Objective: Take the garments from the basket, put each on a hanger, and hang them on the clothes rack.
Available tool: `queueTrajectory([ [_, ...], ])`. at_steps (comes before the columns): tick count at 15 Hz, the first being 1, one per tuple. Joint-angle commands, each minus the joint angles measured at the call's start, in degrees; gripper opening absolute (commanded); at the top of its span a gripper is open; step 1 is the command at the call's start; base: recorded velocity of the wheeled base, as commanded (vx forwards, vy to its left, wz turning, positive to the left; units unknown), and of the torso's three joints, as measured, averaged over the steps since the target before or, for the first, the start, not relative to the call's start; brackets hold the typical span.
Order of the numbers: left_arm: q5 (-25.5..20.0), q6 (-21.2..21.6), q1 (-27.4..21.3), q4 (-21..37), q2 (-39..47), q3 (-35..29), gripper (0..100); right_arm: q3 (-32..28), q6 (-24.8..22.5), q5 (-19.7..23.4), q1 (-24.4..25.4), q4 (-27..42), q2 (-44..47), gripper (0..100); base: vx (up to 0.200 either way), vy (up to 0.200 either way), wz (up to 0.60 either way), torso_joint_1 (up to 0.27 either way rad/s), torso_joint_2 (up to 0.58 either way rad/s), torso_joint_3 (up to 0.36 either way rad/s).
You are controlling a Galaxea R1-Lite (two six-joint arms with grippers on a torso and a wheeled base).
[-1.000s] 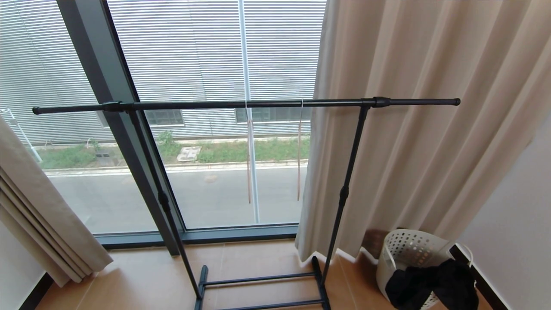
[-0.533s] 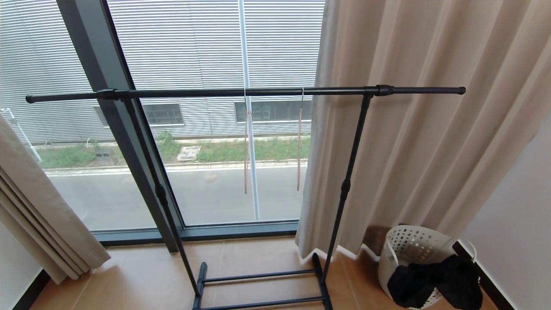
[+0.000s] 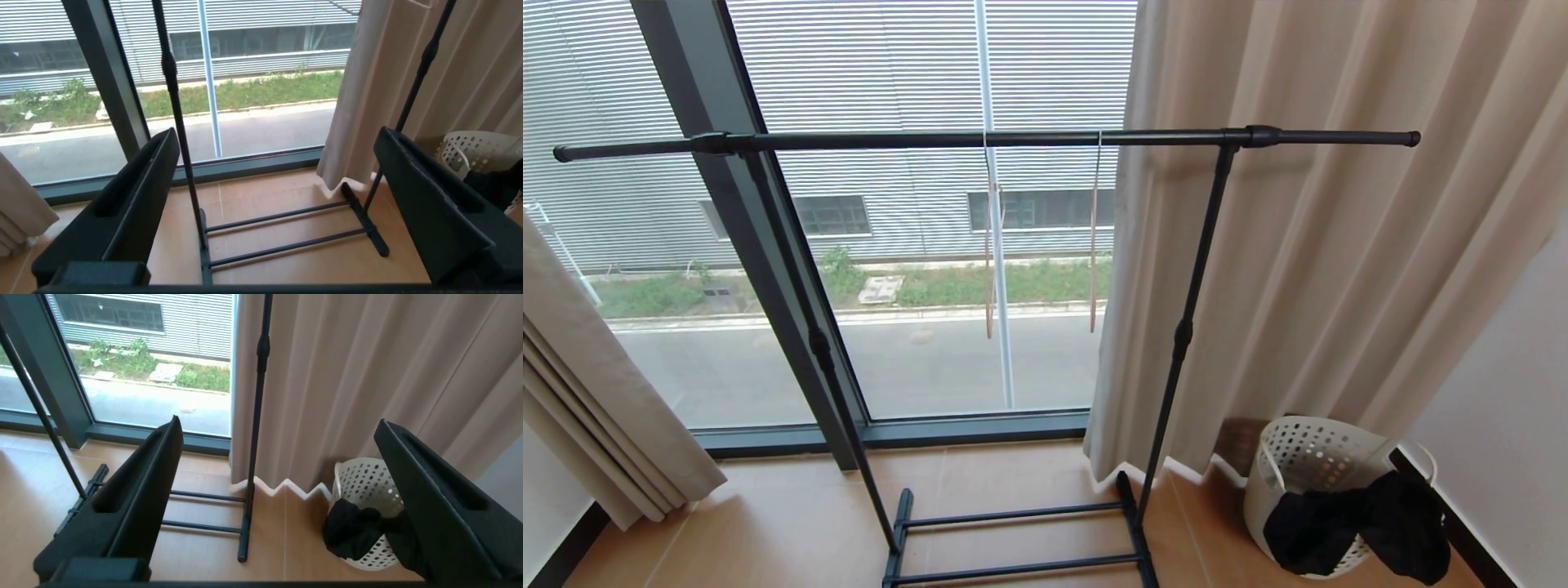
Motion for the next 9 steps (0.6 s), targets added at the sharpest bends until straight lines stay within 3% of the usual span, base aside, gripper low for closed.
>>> queueTrajectory([
  [1, 0.01, -0.01, 0.0, -0.01, -0.03, 0.0, 100, 0.0, -0.02, 0.03, 0.02, 0.02, -0.01, 100, 0.0, 0.0, 0.0, -0.212, 0.52, 0.305],
  [9, -0.08, -0.01, 0.0, -0.01, -0.03, 0.0, 100, 0.0, -0.02, 0.03, 0.02, 0.02, -0.01, 100, 0.0, 0.0, 0.0, -0.212, 0.54, 0.323],
])
